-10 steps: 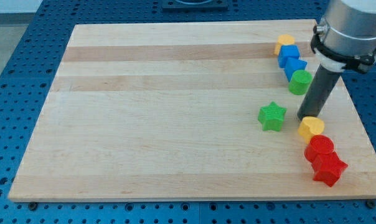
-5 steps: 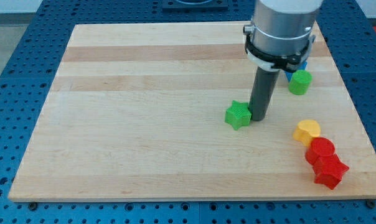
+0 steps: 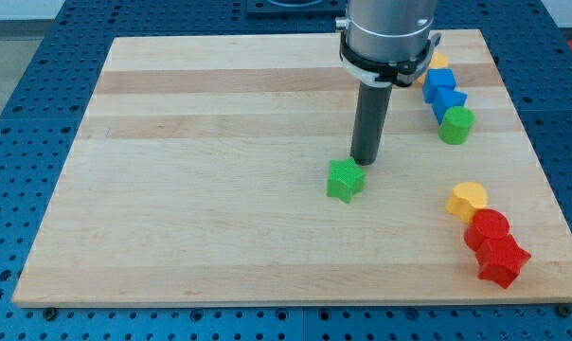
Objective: Place the green star at the bottom center
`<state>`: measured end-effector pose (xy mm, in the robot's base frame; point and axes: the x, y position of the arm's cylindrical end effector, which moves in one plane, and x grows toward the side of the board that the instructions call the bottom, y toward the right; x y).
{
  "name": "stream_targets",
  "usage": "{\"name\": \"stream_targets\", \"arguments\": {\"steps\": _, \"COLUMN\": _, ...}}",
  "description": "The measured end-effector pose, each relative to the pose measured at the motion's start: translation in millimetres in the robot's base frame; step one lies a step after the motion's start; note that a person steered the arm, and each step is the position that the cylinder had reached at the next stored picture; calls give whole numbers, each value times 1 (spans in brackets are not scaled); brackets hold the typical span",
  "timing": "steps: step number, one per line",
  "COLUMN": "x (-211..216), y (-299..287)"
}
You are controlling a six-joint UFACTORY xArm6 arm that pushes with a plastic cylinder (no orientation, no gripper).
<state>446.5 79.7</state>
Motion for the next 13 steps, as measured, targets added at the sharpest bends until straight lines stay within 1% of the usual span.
{"name": "stream_targets", "arguments": {"steps": 1, "x": 20, "y": -3}}
{"name": "stream_targets", "arguments": {"steps": 2, "x": 30, "y": -10}}
{"name": "stream_targets", "arguments": {"steps": 9, "x": 34, "y": -49}}
{"name": "stream_targets", "arguments": {"steps": 11, "x": 62, "y": -53}}
{"name": "stream_targets", "arguments": {"steps": 12, "x": 69, "y": -56}}
{"name": "stream_targets", "arguments": {"steps": 13, "x": 88, "y": -63}}
